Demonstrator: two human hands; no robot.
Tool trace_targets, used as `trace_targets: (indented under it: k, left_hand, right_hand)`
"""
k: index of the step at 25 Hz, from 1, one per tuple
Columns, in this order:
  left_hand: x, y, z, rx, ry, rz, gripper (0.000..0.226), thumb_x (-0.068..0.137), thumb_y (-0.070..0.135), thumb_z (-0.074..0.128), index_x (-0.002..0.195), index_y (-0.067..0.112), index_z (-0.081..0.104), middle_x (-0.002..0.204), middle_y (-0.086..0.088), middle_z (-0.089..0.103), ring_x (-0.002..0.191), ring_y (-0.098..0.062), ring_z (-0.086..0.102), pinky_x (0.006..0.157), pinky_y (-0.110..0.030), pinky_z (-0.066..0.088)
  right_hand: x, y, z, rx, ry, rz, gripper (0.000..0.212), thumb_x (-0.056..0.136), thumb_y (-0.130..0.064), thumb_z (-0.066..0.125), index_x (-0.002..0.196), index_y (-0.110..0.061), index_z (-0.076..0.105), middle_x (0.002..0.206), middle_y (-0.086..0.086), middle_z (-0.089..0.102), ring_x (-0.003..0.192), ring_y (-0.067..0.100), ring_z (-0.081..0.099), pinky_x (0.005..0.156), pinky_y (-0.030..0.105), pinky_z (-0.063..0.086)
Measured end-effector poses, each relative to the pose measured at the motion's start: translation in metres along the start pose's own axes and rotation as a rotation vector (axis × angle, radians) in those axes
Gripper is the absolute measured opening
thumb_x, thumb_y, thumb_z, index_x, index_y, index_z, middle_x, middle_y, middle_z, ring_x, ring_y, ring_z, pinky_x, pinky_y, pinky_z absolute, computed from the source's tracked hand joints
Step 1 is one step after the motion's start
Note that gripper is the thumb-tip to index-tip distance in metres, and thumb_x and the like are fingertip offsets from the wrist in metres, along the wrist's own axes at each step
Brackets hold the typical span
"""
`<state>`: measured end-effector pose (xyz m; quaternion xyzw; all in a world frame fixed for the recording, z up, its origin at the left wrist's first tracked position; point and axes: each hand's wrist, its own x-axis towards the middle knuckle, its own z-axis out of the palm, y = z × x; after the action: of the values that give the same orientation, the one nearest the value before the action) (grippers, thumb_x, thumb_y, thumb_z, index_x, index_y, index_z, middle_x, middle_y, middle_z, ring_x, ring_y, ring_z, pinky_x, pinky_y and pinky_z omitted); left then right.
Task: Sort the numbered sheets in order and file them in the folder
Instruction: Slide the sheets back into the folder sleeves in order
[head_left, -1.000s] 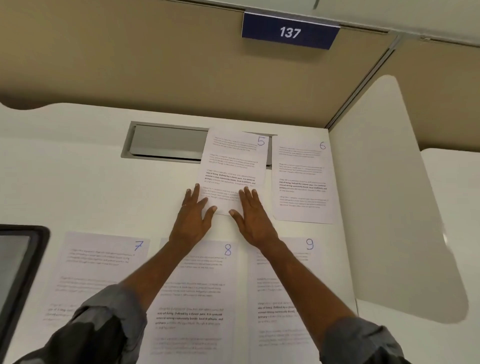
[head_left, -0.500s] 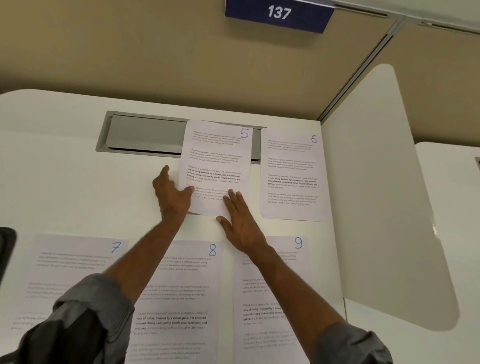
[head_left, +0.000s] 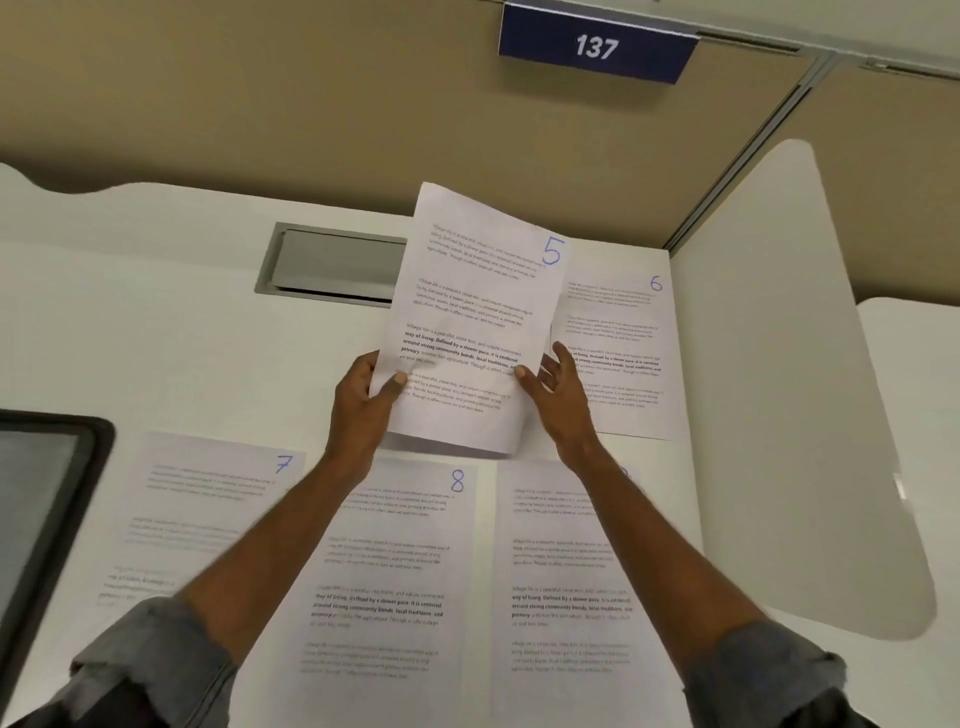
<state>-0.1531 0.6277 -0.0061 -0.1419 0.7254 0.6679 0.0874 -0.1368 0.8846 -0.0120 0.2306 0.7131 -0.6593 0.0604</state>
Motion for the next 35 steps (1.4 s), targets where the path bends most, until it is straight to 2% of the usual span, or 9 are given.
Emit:
trace_targets:
  k: [2, 5, 8, 11, 19, 23, 25, 28, 35]
  left_hand:
    - [-0.016, 0.001, -0.014, -0.039, -0.010, -0.009, 0.033, 0.095, 0.018, 0.071, 0.128, 0.018, 0.063, 0.119, 0.004, 0.074, 0.108, -0.016, 0.070, 0.095, -0.035, 0.056]
    - [-0.043, 0.005, -0.042, -0.124, 0.015, -0.043, 0.034, 0.091, 0.023, 0.076, 0.124, 0.017, 0.066, 0.115, 0.004, 0.076, 0.106, -0.014, 0.072, 0.093, -0.032, 0.056]
    - [-0.071, 0.003, -0.070, -0.177, 0.027, -0.087, 0.031, 0.089, 0.024, 0.079, 0.118, 0.018, 0.069, 0.109, 0.005, 0.078, 0.103, -0.013, 0.073, 0.083, -0.027, 0.058]
    - [-0.095, -0.007, -0.108, -0.180, -0.006, -0.092, 0.026, 0.088, 0.012, 0.078, 0.112, 0.021, 0.070, 0.104, 0.005, 0.079, 0.098, -0.012, 0.075, 0.072, -0.020, 0.058]
    - [-0.146, -0.042, -0.244, -0.131, -0.062, -0.104, 0.033, 0.099, -0.001, 0.061, 0.130, 0.010, 0.064, 0.117, -0.008, 0.074, 0.106, -0.019, 0.072, 0.082, -0.026, 0.061]
    - [-0.179, -0.042, -0.329, -0.145, -0.093, -0.088, 0.029, 0.100, 0.000, 0.058, 0.122, 0.018, 0.065, 0.111, 0.000, 0.074, 0.097, -0.009, 0.072, 0.080, -0.022, 0.060]
    - [-0.196, -0.041, -0.371, -0.194, -0.075, -0.110, 0.028, 0.097, 0.001, 0.064, 0.117, 0.021, 0.067, 0.107, 0.001, 0.076, 0.098, -0.012, 0.074, 0.084, -0.025, 0.060]
    - [-0.214, -0.047, -0.430, -0.259, -0.042, -0.125, 0.028, 0.094, 0.002, 0.070, 0.121, 0.009, 0.070, 0.112, -0.007, 0.077, 0.104, -0.020, 0.074, 0.089, -0.028, 0.060]
    - [-0.211, -0.065, -0.514, -0.297, 0.131, -0.186, 0.028, 0.090, -0.001, 0.072, 0.117, 0.007, 0.071, 0.101, -0.006, 0.079, 0.093, -0.016, 0.076, 0.080, -0.024, 0.060]
  right_hand:
    - [-0.008, -0.013, -0.004, 0.082, -0.113, 0.014, 0.064, 0.090, -0.015, 0.077, 0.147, -0.015, 0.047, 0.128, 0.006, 0.071, 0.118, 0.020, 0.068, 0.105, 0.045, 0.053]
    - [-0.033, -0.027, 0.006, 0.103, -0.165, -0.007, 0.046, 0.088, -0.007, 0.077, 0.131, -0.011, 0.061, 0.115, 0.007, 0.076, 0.108, 0.025, 0.073, 0.099, 0.049, 0.056]
    - [-0.061, -0.032, 0.024, 0.115, -0.147, -0.046, 0.038, 0.088, -0.006, 0.076, 0.125, -0.010, 0.067, 0.115, 0.006, 0.076, 0.108, 0.025, 0.073, 0.095, 0.045, 0.058]
    - [-0.088, -0.033, 0.049, 0.113, -0.152, -0.073, 0.036, 0.088, -0.007, 0.077, 0.123, -0.009, 0.069, 0.114, 0.005, 0.077, 0.106, 0.024, 0.073, 0.088, 0.036, 0.060]
    - [-0.171, -0.028, 0.149, 0.046, -0.210, -0.099, 0.032, 0.088, -0.006, 0.076, 0.119, -0.004, 0.071, 0.111, 0.010, 0.077, 0.104, 0.028, 0.074, 0.089, 0.038, 0.060]
    - [-0.217, -0.021, 0.213, 0.086, -0.227, -0.072, 0.029, 0.089, -0.005, 0.073, 0.117, 0.000, 0.071, 0.111, 0.013, 0.076, 0.105, 0.031, 0.072, 0.087, 0.036, 0.062]
    - [-0.235, -0.019, 0.243, 0.084, -0.271, -0.064, 0.027, 0.092, -0.009, 0.070, 0.118, 0.000, 0.071, 0.113, 0.013, 0.076, 0.108, 0.031, 0.072, 0.091, 0.036, 0.060]
    - [-0.259, -0.019, 0.285, 0.090, -0.335, -0.048, 0.027, 0.095, -0.010, 0.068, 0.120, -0.001, 0.070, 0.115, 0.012, 0.075, 0.108, 0.027, 0.072, 0.086, 0.029, 0.061]
    - [-0.267, -0.028, 0.375, 0.051, -0.448, -0.034, 0.028, 0.091, -0.005, 0.070, 0.119, 0.003, 0.069, 0.115, 0.015, 0.075, 0.106, 0.030, 0.073, 0.085, 0.030, 0.061]
